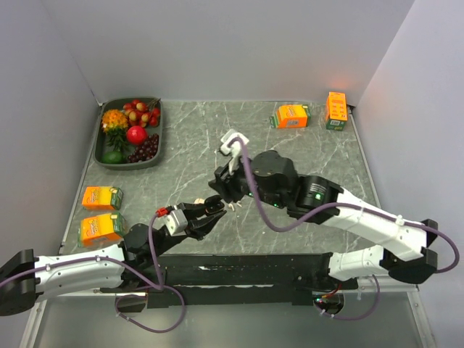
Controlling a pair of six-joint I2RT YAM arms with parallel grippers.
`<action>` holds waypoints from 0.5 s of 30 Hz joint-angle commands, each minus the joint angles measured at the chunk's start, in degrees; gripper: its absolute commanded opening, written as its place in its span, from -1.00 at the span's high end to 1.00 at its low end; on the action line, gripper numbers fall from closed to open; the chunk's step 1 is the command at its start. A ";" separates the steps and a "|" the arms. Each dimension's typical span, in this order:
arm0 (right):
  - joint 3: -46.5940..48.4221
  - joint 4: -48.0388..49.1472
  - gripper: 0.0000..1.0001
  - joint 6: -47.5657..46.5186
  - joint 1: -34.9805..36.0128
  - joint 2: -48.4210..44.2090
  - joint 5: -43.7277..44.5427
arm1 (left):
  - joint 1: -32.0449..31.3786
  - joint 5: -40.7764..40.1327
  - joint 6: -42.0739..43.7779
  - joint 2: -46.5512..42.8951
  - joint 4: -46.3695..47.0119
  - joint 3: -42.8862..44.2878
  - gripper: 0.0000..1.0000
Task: Insert the wireless bluetooth earbuds into the charging case
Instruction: Close the charging case.
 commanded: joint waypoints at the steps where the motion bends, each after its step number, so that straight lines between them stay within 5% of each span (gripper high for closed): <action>1: 4.24 -6.45 0.09 1.77 -0.38 2.79 -6.65 | -0.09 0.18 -1.20 -1.31 0.06 0.62 0.98; 15: 1.78 -8.04 0.14 3.44 -0.47 3.94 -8.06 | -0.09 -0.96 -0.59 -0.79 0.33 0.88 0.98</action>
